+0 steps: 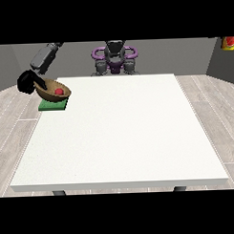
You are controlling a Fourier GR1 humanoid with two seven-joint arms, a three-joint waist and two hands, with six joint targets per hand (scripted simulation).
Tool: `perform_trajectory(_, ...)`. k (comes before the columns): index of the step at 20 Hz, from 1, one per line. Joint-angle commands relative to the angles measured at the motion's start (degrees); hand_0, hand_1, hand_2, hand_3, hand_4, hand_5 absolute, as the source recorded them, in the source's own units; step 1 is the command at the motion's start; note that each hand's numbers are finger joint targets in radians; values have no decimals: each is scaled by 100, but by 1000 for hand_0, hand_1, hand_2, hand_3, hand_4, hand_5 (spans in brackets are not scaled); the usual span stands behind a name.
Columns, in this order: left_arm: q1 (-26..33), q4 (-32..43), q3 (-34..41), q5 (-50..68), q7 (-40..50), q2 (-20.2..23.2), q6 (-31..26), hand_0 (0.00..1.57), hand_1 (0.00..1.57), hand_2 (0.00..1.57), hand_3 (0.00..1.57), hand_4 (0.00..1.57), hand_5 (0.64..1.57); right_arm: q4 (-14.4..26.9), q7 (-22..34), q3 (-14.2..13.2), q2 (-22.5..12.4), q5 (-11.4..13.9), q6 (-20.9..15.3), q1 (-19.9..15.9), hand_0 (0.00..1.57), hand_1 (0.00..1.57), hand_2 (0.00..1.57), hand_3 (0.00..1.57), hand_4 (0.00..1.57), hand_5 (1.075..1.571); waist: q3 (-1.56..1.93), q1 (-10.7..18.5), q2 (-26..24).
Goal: Pick the cup and pour the ball into the bowl, then pick the bowl and place it on the pad
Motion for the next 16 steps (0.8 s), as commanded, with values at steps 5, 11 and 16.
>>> perform_trajectory(5,-109,-301,-33,152,65,-1,98,0,0,0,0,1195,1568,303,-129,179,-327,233,233,-211,641,641,693,1008,0,1469,28,273,366)
perform_trajectory(11,98,-763,-324,152,281,-409,286,0,0,0,0,1190,1569,546,-30,458,-208,486,329,-97,0,0,0,0,0,1400,28,290,-117)
perform_trajectory(16,299,-404,-543,-166,233,-633,459,0,0,0,0,1190,1569,146,904,707,-659,587,732,-500,0,0,0,0,200,1375,14,-54,-848)
